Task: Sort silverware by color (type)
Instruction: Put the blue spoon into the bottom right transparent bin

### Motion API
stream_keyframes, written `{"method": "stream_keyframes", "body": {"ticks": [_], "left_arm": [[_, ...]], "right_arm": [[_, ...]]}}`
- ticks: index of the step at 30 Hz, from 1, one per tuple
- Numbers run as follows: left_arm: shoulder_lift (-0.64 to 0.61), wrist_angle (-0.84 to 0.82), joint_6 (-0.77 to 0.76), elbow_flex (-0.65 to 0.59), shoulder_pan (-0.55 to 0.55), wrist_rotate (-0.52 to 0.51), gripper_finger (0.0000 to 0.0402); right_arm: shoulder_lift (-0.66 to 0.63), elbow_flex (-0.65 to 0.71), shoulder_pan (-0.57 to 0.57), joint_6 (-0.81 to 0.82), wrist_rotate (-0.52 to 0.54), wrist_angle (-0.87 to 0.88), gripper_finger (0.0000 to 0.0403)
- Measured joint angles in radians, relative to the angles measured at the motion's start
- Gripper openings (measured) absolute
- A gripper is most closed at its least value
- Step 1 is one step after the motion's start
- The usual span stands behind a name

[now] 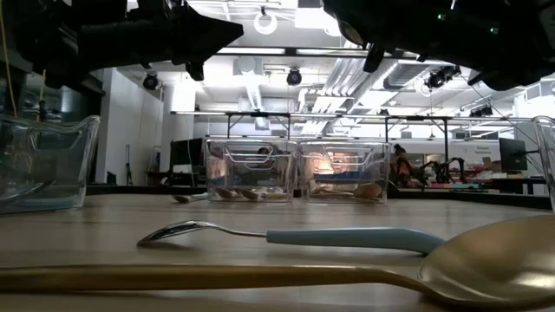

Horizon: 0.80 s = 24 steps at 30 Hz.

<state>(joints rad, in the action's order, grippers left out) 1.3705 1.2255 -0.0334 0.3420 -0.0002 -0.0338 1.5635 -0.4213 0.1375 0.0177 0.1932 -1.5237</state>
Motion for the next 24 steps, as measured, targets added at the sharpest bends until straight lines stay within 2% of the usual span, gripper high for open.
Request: {"method": "stream_keyframes", "body": {"ticks": [13, 15, 17, 19, 24], "left_arm": [[0.000, 0.000, 0.000, 0.000, 0.000, 0.000, 0.0000], [0.000, 0.000, 0.000, 0.000, 0.000, 0.000, 0.0000], [0.000, -0.001, 0.000, 0.000, 0.000, 0.000, 0.0000], [0.000, -0.001, 0.000, 0.000, 0.000, 0.000, 0.0000], [0.000, -0.001, 0.000, 0.000, 0.000, 0.000, 0.0000]], "right_arm": [[-0.006, 0.000, 0.003, -0.023, 0.000, 0.024, 0.0003], [-0.031, -0.010, 0.018, -0.038, -0.007, 0.070, 0.0003], [-0.082, -0.027, 0.044, -0.066, -0.005, 0.196, 0.0003], [-0.156, -0.062, 0.076, -0.078, 0.041, 0.406, 0.0002], [-0.332, -0.254, 0.178, -0.002, 0.219, 1.162, 0.0002]]}}
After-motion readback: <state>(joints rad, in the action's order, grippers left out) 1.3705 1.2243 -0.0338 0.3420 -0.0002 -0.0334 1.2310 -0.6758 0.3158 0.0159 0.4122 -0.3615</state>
